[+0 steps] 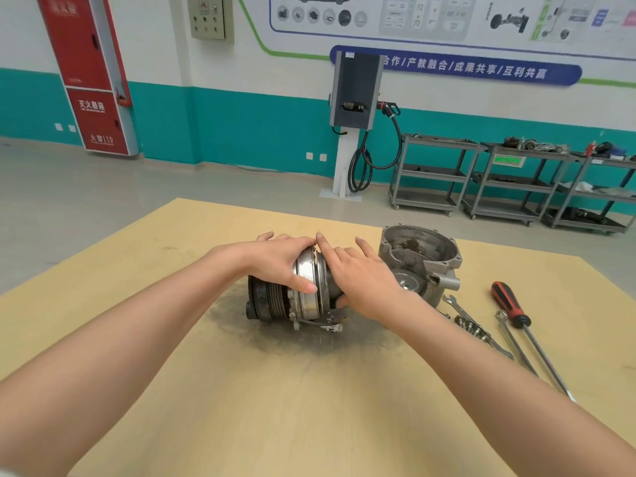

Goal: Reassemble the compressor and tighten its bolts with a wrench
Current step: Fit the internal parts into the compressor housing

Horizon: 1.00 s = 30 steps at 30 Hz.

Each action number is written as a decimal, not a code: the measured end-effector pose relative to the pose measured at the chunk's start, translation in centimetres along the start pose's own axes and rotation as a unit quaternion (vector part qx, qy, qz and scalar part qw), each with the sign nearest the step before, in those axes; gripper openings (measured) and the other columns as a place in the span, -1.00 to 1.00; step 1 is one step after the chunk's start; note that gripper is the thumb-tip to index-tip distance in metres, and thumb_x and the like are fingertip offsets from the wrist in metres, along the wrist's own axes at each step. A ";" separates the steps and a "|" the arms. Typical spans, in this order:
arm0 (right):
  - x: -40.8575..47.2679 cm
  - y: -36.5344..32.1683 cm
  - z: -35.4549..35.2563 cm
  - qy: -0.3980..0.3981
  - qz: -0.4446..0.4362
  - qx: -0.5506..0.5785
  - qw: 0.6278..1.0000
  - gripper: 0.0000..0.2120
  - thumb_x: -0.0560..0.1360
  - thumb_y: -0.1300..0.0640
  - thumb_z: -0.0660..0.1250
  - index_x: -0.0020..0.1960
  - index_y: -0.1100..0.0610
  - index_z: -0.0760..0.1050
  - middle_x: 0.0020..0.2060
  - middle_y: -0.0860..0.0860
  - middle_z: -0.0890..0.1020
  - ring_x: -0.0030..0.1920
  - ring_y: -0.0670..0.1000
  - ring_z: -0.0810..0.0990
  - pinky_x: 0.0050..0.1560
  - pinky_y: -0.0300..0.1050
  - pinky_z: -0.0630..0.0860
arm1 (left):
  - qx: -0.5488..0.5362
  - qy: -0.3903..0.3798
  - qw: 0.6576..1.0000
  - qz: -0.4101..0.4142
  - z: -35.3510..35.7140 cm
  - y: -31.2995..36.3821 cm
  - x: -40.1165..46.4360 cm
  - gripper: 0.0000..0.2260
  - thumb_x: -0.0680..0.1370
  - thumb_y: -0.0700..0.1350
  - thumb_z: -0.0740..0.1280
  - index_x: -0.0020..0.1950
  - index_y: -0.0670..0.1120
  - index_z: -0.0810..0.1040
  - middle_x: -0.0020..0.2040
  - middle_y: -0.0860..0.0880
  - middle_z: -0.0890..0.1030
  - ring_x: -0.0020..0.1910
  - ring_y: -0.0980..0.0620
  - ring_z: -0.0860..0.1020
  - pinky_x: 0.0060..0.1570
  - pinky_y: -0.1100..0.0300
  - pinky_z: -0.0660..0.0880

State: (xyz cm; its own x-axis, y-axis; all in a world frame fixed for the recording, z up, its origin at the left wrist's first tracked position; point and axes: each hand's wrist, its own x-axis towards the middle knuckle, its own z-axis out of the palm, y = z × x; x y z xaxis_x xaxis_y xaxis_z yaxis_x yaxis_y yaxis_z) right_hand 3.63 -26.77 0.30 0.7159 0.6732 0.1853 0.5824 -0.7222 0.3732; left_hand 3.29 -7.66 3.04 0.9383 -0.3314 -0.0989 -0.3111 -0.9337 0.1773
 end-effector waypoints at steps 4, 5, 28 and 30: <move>0.1 -0.2 -0.7 -0.009 -0.002 -0.023 1.000 0.14 0.39 0.00 0.53 0.57 0.27 -0.25 0.30 0.10 0.47 0.33 0.13 0.44 0.53 0.15 -0.08 | -0.002 -0.004 1.000 -0.001 -0.1 0.0 0.0 -0.12 0.47 0.31 0.34 0.59 -0.01 -0.03 0.53 0.01 0.25 0.53 -0.01 0.10 0.50 -0.15 -0.15; 0.1 -0.3 -0.9 -0.007 -0.001 -0.026 1.000 0.12 0.39 0.01 0.52 0.57 0.27 -0.24 0.29 0.11 0.48 0.32 0.13 0.44 0.53 0.15 -0.09 | -0.001 -0.005 1.000 0.000 -0.1 0.0 0.0 -0.12 0.47 0.31 0.34 0.59 0.00 -0.03 0.53 0.02 0.24 0.53 0.00 0.10 0.50 -0.16 -0.15; -1.6 0.4 -0.5 0.025 0.007 -0.050 0.998 -0.02 0.42 0.02 0.46 0.57 0.17 -0.14 0.17 0.09 0.53 0.23 0.13 0.50 0.44 0.20 -0.39 | -0.026 -0.030 0.999 0.021 -0.3 -0.9 0.0 -0.11 0.42 0.33 0.36 0.59 0.09 -0.04 0.55 0.05 0.19 0.55 0.06 0.03 0.49 -0.15 -0.25; -2.1 1.1 -0.7 0.015 0.002 -0.047 0.999 -0.02 0.40 0.07 0.46 0.57 0.17 -0.13 0.16 0.08 0.55 0.22 0.13 0.51 0.45 0.21 -0.37 | -0.018 -0.037 0.999 0.018 -0.5 -0.8 0.1 -0.10 0.42 0.34 0.35 0.59 0.10 -0.05 0.56 0.04 0.17 0.55 0.05 0.03 0.49 -0.15 -0.24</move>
State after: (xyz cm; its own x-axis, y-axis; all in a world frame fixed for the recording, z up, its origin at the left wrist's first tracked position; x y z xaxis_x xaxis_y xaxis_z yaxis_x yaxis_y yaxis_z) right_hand 2.50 -28.83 1.01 0.7049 0.6762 0.2142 0.5397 -0.7072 0.4567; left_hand 3.76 -6.86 3.39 0.9124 -0.3754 -0.1631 -0.3378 -0.9156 0.2179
